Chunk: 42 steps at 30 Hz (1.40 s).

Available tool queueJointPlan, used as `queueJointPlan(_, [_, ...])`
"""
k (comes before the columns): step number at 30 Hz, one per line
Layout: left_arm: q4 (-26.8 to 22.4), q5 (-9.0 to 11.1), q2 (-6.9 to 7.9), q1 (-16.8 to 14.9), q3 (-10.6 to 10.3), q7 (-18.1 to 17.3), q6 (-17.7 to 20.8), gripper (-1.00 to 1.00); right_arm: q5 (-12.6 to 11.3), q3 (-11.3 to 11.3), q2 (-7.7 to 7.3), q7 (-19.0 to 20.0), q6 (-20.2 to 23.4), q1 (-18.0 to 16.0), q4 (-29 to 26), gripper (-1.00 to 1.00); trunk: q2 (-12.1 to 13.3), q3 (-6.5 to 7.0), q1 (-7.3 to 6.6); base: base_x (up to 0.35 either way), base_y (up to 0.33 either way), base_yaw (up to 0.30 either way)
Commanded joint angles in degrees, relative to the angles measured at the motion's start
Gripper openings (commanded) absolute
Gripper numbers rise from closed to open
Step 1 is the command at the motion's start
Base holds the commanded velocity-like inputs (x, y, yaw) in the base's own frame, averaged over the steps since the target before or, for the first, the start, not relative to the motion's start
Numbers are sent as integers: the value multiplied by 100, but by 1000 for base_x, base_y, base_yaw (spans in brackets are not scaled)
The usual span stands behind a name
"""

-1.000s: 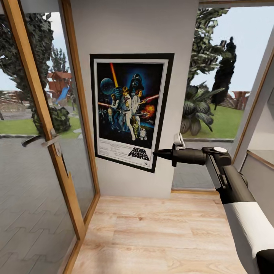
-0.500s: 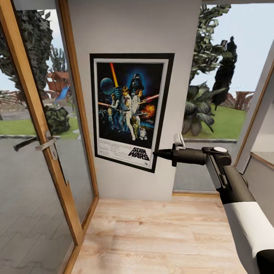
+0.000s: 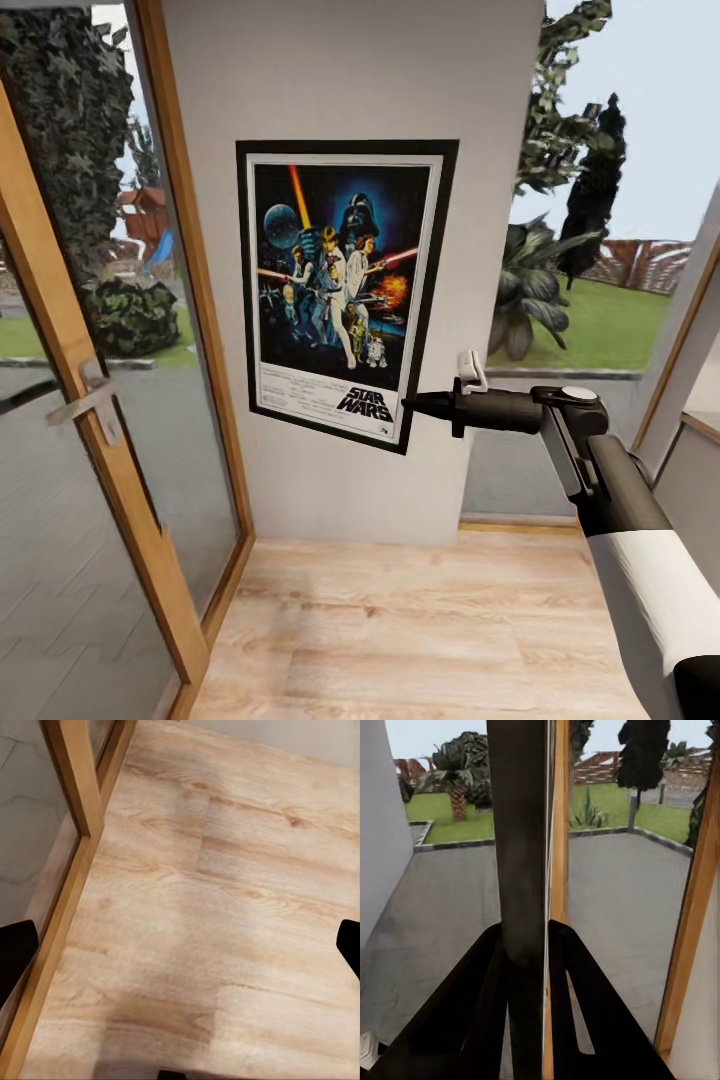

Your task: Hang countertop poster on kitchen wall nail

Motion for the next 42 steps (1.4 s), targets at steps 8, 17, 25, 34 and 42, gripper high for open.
queueJointPlan(8, [-2,-7,-2,1,15,-29,-11,100,-50,11,-5,5,66,-1,2,-100,-2,0,5,333,0,0])
queueJointPlan(17, [-2,-3,-2,1,15,-28,-11,100,-56,10,-5,10,66,-2,2,-100,-2,0,5,334,15,0])
queueJointPlan(25, [-2,1,-2,1,17,-30,-11,100,-58,12,-5,12,67,-2,2,-100,-2,0,5,334,69,0])
queueJointPlan(34, [-2,2,-2,1,17,-30,-11,100,-59,12,-5,19,68,-2,2,-100,-2,0,5,334,77,0])
queueJointPlan(42, [-2,2,-2,1,22,-29,-11,100,-59,16,-5,19,68,-1,-2,-100,-2,0,5,334,78,0])
